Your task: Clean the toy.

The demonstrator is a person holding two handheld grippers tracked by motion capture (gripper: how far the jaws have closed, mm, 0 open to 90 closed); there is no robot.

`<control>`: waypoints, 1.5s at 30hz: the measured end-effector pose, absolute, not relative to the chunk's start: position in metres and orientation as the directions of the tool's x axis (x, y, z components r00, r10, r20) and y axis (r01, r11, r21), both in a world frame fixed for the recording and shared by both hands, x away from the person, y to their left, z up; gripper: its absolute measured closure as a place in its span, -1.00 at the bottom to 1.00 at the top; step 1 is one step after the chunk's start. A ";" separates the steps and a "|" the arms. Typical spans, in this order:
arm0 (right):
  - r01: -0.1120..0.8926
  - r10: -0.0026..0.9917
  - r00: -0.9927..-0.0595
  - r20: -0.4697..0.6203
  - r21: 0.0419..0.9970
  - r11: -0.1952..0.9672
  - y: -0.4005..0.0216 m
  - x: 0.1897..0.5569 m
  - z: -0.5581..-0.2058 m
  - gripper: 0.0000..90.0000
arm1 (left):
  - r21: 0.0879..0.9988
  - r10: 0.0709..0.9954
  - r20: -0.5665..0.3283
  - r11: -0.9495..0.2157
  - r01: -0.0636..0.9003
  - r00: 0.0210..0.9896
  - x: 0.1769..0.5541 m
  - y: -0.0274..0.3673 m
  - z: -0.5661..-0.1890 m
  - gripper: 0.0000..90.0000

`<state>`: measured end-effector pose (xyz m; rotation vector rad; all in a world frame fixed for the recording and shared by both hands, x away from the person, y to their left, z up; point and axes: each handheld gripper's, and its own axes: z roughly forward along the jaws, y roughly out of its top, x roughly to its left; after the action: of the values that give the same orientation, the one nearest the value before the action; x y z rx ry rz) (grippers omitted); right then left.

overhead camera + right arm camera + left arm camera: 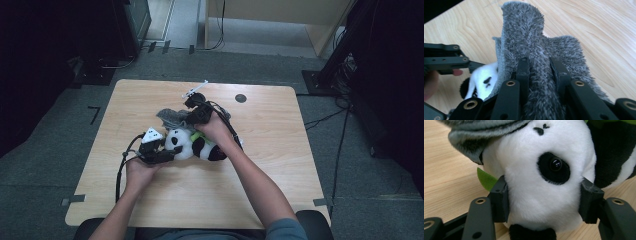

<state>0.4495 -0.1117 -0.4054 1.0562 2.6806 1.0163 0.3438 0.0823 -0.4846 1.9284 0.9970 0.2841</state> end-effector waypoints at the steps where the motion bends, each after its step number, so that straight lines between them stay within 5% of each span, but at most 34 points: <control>1: 0.580 0.642 -0.753 0.146 0.608 0.542 -0.113 0.450 -0.405 0.64 | 0.809 0.740 -0.193 -0.252 0.531 0.645 0.344 0.082 -0.484 -0.09; 26: 0.675 0.753 -0.646 0.123 0.555 0.487 -0.202 0.462 -0.398 0.68 | 0.804 0.727 -0.202 -0.259 0.535 0.656 0.344 0.080 -0.483 -0.04; 29: 0.664 0.768 -0.639 0.046 0.537 0.520 -0.211 0.460 -0.398 0.68 | 0.804 0.727 -0.202 -0.260 0.535 0.656 0.344 0.080 -0.483 -0.04; 45: 0.600 0.741 -0.661 0.122 0.679 0.423 -0.198 0.454 -0.362 0.68 | 0.813 0.711 -0.204 -0.260 0.521 0.673 0.344 0.080 -0.483 -0.17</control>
<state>0.4544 -0.1982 -0.3621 1.1837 2.4788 1.0612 0.3436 0.0801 -0.4834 1.9327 0.9606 0.2495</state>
